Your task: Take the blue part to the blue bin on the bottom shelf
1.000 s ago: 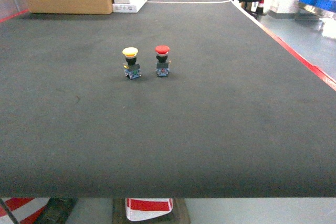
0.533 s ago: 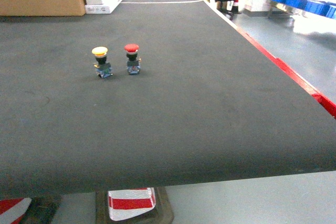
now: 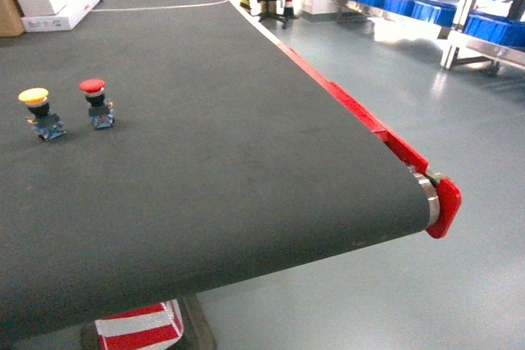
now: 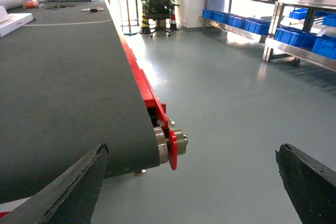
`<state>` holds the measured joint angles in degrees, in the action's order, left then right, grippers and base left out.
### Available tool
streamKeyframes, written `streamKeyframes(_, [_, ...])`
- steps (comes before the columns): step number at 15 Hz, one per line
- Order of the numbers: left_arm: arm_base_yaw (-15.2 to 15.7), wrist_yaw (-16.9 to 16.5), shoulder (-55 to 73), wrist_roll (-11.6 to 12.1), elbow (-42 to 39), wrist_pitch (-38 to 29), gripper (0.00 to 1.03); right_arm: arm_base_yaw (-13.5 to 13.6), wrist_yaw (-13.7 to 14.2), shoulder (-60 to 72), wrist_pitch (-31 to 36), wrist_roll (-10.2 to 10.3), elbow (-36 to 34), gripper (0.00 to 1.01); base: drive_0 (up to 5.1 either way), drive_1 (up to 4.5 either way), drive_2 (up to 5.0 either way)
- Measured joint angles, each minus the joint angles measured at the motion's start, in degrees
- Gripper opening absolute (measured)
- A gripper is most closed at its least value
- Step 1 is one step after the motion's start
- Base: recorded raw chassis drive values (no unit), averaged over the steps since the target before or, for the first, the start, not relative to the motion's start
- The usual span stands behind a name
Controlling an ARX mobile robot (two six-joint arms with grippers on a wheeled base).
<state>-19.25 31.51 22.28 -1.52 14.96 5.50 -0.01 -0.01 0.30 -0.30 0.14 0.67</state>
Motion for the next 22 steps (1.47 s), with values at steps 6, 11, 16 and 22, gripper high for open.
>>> streamKeyframes(6, [0.0,0.0,0.0,0.0,0.0,0.0,0.44,0.0,0.0,0.0,0.0,0.0,0.0,0.98,-1.6,-1.62,-1.6])
streamKeyframes(11, [0.0,0.0,0.0,0.0,0.0,0.0,0.44,0.0,0.0,0.0,0.0,0.0,0.0,0.98,-1.6,-1.62,-1.6])
streamKeyframes(16, [0.0,0.0,0.0,0.0,0.0,0.0,0.44,0.0,0.0,0.0,0.0,0.0,0.0,0.98,-1.6,-1.62,-1.6])
streamKeyframes(22, [0.0,0.0,0.0,0.0,0.0,0.0,0.44,0.0,0.0,0.0,0.0,0.0,0.0,0.98,-1.6,-1.62,-1.6])
